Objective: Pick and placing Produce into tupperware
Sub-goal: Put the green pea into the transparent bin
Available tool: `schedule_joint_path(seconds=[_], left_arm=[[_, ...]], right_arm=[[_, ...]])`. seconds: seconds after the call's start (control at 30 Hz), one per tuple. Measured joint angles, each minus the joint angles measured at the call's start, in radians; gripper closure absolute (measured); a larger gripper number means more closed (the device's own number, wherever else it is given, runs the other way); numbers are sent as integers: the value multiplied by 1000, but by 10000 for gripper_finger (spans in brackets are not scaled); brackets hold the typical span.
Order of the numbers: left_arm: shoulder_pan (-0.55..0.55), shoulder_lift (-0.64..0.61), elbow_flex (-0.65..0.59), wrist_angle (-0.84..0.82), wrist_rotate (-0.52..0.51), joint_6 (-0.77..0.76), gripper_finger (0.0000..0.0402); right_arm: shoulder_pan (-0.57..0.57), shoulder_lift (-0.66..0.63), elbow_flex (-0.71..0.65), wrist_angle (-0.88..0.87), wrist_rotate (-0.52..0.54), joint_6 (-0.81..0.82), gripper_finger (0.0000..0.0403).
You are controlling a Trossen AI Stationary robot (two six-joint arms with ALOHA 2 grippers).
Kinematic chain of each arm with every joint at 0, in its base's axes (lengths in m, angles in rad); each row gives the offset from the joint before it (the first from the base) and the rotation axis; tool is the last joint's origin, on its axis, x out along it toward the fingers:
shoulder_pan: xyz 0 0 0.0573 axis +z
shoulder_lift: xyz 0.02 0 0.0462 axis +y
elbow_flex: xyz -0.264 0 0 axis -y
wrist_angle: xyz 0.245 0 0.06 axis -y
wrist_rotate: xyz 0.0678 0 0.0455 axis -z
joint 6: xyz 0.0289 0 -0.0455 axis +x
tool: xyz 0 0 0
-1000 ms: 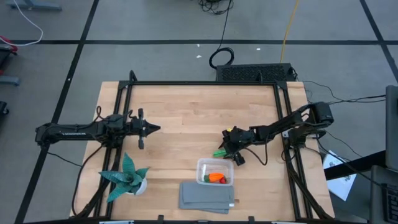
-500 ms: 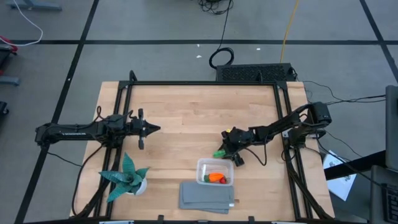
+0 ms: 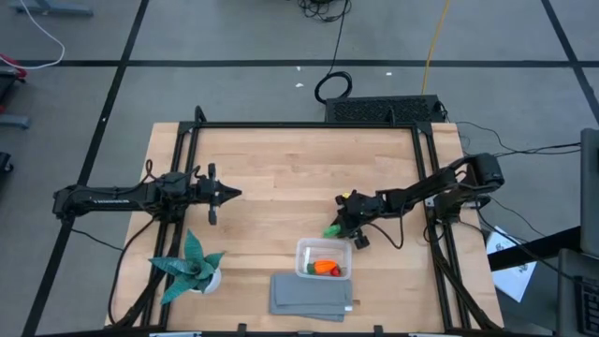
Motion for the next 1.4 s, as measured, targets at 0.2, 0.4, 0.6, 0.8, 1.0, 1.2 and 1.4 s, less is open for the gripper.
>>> schedule_joint_path(seconds=[0.2,0.4,0.6,0.8,1.0,1.2,1.4], left_arm=[[0,0,0,1,0,0,378],[0,0,0,4,0,-5,378],[0,0,0,4,0,-5,378],[0,0,0,3,0,-5,378],[0,0,0,3,0,-5,378],[0,0,0,4,0,-5,378],[0,0,0,5,0,-6,378]], right_arm=[[-22,-98,-1,-78,-2,1,261],[-46,-186,-1,-97,-5,3,280],[-48,-277,-1,-112,-8,23,262],[-45,-362,-1,-128,-9,31,269],[-45,-415,0,-148,-10,58,265],[-45,-457,0,-184,-11,107,265],[-45,-499,0,-196,-14,177,264]])
